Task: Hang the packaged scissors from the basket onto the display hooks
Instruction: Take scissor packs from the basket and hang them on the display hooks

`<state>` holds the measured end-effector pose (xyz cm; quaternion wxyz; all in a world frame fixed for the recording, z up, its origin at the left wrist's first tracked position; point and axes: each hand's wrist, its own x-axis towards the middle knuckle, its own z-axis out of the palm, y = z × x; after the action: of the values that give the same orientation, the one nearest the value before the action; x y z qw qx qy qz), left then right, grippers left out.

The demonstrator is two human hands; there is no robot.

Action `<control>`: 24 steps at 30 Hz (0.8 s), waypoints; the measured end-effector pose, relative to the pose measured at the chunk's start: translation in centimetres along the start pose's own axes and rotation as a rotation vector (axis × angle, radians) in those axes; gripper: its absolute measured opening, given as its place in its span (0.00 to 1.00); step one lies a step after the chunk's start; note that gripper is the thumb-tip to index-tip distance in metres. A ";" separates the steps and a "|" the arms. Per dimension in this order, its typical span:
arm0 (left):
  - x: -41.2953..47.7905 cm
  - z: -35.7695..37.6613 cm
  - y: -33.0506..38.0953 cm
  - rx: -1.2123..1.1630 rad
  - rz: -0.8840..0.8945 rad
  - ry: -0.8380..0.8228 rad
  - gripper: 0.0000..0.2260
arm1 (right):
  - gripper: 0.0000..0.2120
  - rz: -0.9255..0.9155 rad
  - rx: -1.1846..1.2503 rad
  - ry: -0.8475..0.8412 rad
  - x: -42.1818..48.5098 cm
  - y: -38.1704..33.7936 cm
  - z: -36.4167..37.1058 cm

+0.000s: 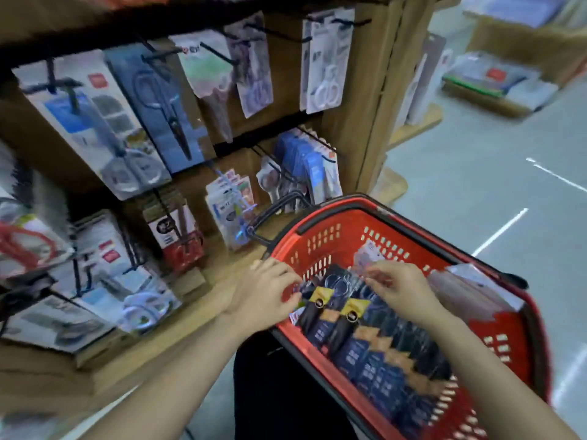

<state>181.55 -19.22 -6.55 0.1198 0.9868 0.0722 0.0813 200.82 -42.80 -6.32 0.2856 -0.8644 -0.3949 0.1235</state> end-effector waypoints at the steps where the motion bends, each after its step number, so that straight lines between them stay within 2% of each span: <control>1: -0.2 1.2 0.3 0.003 -0.019 -0.057 0.15 | 0.09 0.060 -0.028 -0.032 -1.0 1.6 0.2; 4: -0.6 3.1 0.7 0.061 -0.038 -0.128 0.18 | 0.17 0.233 -0.154 -0.116 -3.8 5.8 0.5; 7: -0.5 3.5 0.6 0.114 -0.023 -0.106 0.21 | 0.34 0.499 -0.337 -0.258 -6.7 9.6 0.8; 9: -0.4 3.7 0.6 0.132 -0.021 -0.091 0.22 | 0.42 0.601 -0.326 -0.350 -8.3 11.2 1.6; 11: -0.2 3.9 0.6 0.148 -0.024 -0.084 0.20 | 0.46 0.657 -0.231 -0.365 -9.0 11.8 2.9; 13: -0.1 4.1 0.6 0.155 -0.033 -0.076 0.20 | 0.44 0.763 -0.138 -0.301 -8.8 11.5 3.6; 17: -0.2 4.4 0.5 0.158 -0.046 -0.082 0.21 | 0.37 1.108 0.157 0.055 -8.6 13.2 4.3; 20: -0.2 4.4 0.6 0.148 -0.061 -0.086 0.20 | 0.27 1.168 0.398 0.282 -9.1 13.1 3.9; 22: -0.2 4.4 0.7 0.154 -0.066 -0.092 0.19 | 0.19 1.179 0.558 0.314 -9.2 11.6 3.6; 24: -0.2 4.4 0.8 0.160 -0.063 -0.089 0.19 | 0.19 1.164 0.567 0.233 -9.3 11.0 4.5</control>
<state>182.19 -21.02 -10.63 0.0463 0.9931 0.1039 0.0278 199.50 -53.78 -16.54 0.4298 -0.8357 0.2186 0.2627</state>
